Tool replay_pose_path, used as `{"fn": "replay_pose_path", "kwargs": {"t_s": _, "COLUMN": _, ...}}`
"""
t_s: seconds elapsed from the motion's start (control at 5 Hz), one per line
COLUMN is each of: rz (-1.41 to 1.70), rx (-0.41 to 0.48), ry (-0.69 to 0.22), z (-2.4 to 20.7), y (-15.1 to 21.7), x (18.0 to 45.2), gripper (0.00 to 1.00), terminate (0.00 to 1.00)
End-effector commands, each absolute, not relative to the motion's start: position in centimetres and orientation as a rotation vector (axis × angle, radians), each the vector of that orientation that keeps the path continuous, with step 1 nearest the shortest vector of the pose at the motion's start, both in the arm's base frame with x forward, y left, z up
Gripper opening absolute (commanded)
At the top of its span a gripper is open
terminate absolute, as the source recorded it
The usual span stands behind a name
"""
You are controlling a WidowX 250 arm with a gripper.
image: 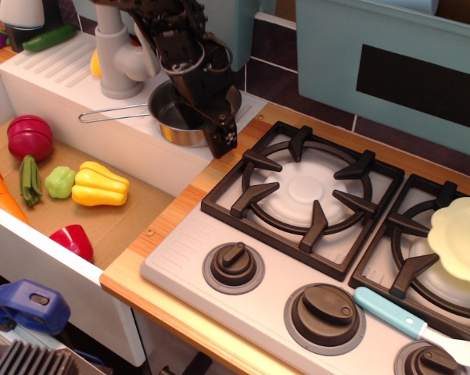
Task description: Put pot or pan on stove
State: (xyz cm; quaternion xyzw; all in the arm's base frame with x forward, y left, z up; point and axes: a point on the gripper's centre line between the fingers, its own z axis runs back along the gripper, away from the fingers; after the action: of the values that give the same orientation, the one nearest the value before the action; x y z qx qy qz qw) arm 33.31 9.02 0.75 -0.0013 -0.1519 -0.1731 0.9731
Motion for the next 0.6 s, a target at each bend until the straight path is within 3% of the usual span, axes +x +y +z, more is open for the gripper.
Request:
{"fn": "replay_pose_path", "kwargs": {"t_s": 0.0, "rz": -0.344, "rx": 0.009, "ry": -0.320, "z": 1.3, "y": 9.4, "x": 33.6, "gripper": 0.00, "terminate": 0.00}}
{"fn": "replay_pose_path", "kwargs": {"t_s": 0.2, "rz": -0.333, "rx": -0.013, "ry": -0.293, "z": 1.7, "y": 9.3, "x": 33.7, "gripper": 0.00, "terminate": 0.00}}
{"fn": "replay_pose_path", "kwargs": {"t_s": 0.4, "rz": -0.294, "rx": 0.015, "ry": -0.249, "z": 3.8, "y": 8.6, "x": 33.4, "gripper": 0.00, "terminate": 0.00}}
